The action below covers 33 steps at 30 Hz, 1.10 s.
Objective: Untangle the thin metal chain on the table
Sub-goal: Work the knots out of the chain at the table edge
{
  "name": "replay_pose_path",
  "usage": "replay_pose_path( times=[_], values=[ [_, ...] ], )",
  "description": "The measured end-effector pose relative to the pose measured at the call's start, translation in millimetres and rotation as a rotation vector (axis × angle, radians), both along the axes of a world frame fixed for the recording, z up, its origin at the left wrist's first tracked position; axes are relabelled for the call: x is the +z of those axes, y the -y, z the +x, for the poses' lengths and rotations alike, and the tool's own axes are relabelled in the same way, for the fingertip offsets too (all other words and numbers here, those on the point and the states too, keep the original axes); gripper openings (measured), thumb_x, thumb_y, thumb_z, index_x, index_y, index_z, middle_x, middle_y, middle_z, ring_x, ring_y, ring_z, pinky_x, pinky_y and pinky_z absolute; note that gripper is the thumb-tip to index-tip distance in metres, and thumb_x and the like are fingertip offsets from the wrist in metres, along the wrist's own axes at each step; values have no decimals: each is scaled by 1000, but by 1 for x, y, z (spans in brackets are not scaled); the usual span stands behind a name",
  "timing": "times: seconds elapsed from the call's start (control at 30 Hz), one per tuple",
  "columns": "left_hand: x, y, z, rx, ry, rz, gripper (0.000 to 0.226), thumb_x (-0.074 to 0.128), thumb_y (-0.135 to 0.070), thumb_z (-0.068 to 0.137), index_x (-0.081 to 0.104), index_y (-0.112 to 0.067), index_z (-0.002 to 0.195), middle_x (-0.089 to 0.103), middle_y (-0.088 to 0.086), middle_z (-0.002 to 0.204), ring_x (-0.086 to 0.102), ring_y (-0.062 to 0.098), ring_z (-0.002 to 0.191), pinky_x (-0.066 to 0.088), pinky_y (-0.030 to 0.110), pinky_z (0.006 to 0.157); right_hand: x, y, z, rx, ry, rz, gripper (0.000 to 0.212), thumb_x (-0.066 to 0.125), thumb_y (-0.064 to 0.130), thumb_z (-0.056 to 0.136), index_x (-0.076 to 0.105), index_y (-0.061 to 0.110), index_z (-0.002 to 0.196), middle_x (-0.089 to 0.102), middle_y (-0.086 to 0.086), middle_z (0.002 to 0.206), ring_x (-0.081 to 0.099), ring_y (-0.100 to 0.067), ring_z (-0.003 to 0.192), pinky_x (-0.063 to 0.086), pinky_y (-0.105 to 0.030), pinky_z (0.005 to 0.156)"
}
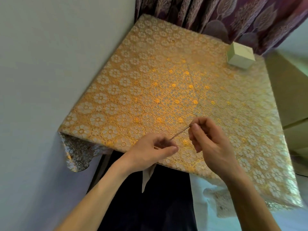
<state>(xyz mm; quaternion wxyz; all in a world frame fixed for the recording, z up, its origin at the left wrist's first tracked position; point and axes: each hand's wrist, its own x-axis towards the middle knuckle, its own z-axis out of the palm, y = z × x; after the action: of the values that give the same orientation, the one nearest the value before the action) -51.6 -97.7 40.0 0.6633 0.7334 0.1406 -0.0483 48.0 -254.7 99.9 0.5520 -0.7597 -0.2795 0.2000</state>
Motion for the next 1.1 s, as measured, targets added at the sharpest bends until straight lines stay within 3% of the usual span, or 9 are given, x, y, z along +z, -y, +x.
replay_pose_path(
  times=[0.2, 0.3, 0.37, 0.5, 0.67, 1.1],
  values=[
    [3, -12, -22, 99, 33, 7, 11, 65, -26, 95, 76, -24, 95, 76, -5, 83, 69, 9, 87, 49, 34, 88, -7, 13, 1, -133, -63, -3, 14, 46, 9, 105, 57, 10, 96, 59, 5, 69, 44, -12, 57, 37, -24, 50],
    [3, -16, -30, 134, 37, 39, 11, 65, -29, 95, 76, -26, 93, 75, -5, 84, 68, 15, 88, 49, 34, 85, -15, 16, -5, -149, -77, -5, 14, 47, 9, 104, 57, 10, 95, 59, 6, 69, 45, -11, 56, 38, -23, 51],
    [2, -17, -33, 154, 39, 55, 13, 65, -35, 92, 76, -27, 93, 75, -5, 84, 68, 16, 87, 49, 32, 82, -20, 18, -8, -146, -77, -8, 14, 47, 8, 105, 57, 10, 96, 59, 6, 69, 45, -11, 56, 39, -22, 51],
    [3, -20, -39, 168, 43, 98, 19, 64, -46, 87, 76, -31, 90, 72, -9, 80, 63, 3, 73, 46, 18, 71, -28, 23, -12, -143, -94, -4, 14, 46, 7, 104, 56, 10, 94, 60, 6, 68, 46, -10, 56, 39, -19, 51],
    [3, -27, -44, 209, 26, 184, 16, 67, -48, 86, 75, -34, 89, 73, -13, 81, 66, 7, 77, 52, 27, 76, -39, 28, -15, -151, -73, 1, 14, 47, 9, 105, 56, 12, 94, 60, 6, 71, 48, -8, 57, 40, -18, 54],
    [10, -35, -38, 233, 71, 263, 14, 67, -42, 88, 76, -31, 90, 74, -12, 79, 68, 5, 76, 53, 24, 73, -55, 32, -13, -177, -5, 0, 14, 48, 11, 104, 56, 17, 94, 61, 5, 73, 53, -7, 62, 42, -19, 59]
  ],
)
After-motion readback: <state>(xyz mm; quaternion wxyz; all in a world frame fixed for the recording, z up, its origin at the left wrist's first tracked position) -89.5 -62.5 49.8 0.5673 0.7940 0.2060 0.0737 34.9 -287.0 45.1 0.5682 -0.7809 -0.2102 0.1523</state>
